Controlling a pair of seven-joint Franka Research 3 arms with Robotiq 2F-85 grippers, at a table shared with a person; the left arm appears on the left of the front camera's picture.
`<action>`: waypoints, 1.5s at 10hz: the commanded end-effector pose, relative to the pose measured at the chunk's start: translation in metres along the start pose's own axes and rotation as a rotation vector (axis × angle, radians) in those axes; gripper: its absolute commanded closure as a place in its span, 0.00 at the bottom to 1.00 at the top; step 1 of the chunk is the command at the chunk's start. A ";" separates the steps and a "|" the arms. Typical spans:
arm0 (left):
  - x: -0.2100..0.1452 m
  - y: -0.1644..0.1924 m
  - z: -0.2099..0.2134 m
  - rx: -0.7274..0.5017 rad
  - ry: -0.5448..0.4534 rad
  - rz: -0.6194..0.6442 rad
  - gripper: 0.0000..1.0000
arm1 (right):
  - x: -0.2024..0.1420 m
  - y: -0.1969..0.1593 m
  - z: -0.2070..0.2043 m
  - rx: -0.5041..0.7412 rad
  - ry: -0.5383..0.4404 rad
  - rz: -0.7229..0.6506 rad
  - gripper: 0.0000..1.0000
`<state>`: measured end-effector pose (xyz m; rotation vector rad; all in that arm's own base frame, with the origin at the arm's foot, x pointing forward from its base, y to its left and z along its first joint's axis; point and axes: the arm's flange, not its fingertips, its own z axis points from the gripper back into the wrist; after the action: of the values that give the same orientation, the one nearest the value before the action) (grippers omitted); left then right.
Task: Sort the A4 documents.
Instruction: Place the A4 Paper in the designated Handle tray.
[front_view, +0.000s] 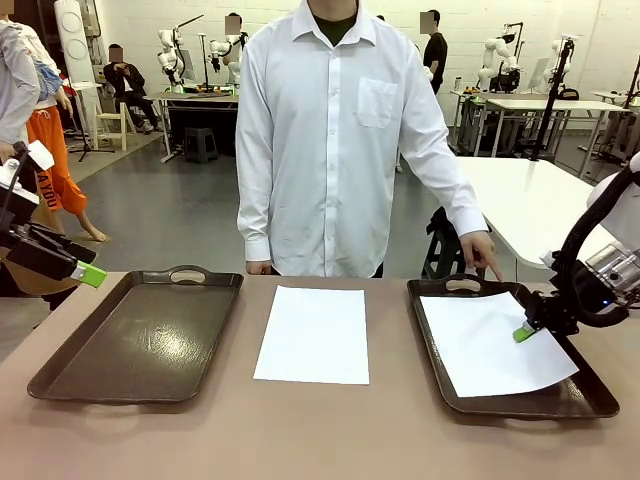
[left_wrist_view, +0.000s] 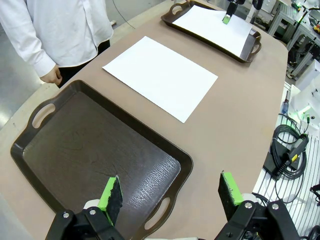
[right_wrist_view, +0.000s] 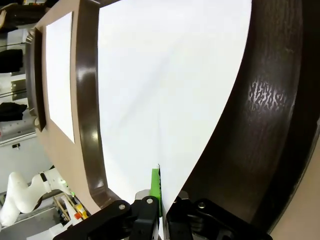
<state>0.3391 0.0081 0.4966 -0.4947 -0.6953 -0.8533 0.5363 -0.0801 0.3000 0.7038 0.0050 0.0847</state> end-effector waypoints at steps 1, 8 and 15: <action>-0.001 0.002 0.000 -0.012 -0.014 -0.013 0.00 | -0.005 0.004 -0.006 -0.043 0.018 -0.031 0.99; -0.001 0.002 0.000 -0.012 -0.014 -0.013 0.00 | -0.007 0.006 -0.005 -0.065 0.011 -0.054 0.87; -0.001 0.002 0.000 -0.012 -0.014 -0.013 0.00 | -0.018 0.007 0.013 -0.248 -0.009 -0.133 0.26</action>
<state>0.3391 0.0081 0.4966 -0.4949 -0.6952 -0.8533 0.5274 -0.0885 0.3111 0.5229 0.0173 -0.0100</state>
